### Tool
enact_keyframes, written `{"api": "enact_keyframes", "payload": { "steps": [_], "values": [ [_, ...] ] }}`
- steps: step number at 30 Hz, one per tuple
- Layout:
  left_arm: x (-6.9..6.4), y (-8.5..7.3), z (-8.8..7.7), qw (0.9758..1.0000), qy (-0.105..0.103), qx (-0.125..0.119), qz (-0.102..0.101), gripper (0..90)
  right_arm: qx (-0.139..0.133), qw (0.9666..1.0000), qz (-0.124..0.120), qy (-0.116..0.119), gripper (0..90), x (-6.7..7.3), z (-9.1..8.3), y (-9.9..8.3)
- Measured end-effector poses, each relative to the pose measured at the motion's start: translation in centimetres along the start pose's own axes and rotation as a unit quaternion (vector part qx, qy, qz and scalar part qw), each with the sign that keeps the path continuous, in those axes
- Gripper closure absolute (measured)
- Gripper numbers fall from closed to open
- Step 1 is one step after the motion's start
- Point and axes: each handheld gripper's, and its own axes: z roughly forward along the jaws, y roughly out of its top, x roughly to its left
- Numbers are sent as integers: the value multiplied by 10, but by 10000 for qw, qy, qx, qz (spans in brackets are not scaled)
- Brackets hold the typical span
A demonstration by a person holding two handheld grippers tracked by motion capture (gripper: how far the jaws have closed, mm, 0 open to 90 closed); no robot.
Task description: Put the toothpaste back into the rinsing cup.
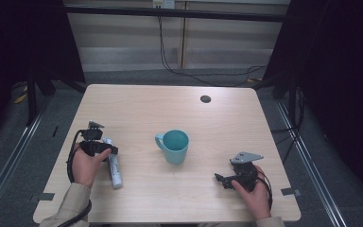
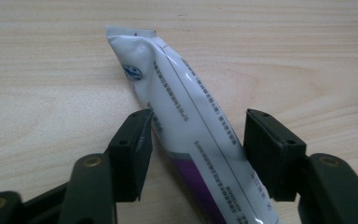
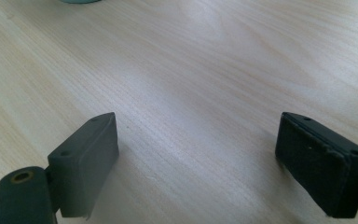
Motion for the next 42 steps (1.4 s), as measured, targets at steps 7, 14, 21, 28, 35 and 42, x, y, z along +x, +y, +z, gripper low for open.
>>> {"api": "enact_keyframes", "payload": {
  "steps": [7, 14, 21, 28, 35, 42],
  "values": [
    [0, 0, 1, 9998, 13, 115, -163, 429, 1, 10000, 1, 0, 127, 0, 0, 0],
    [0, -1, 5, 9990, -3, 162, -413, 423, -1, 10000, 1, 0, 126, 0, 0, 0],
    [0, 0, 6, 9990, 11, 188, -404, 411, 1, 10000, 0, 0, 126, 0, 0, 0],
    [-4, 0, 8, 9994, 100, 168, -293, 406, -1, 10000, 0, -1, 127, 0, 0, 0],
    [-4, 0, 8, 9995, 131, 128, -271, 409, 1, 10000, 1, 1, 127, 0, 0, 0],
    [-4, 0, 7, 9995, 21, 150, -269, 488, -1, 10000, 1, 0, 127, 0, 0, 0]
  ]
}}
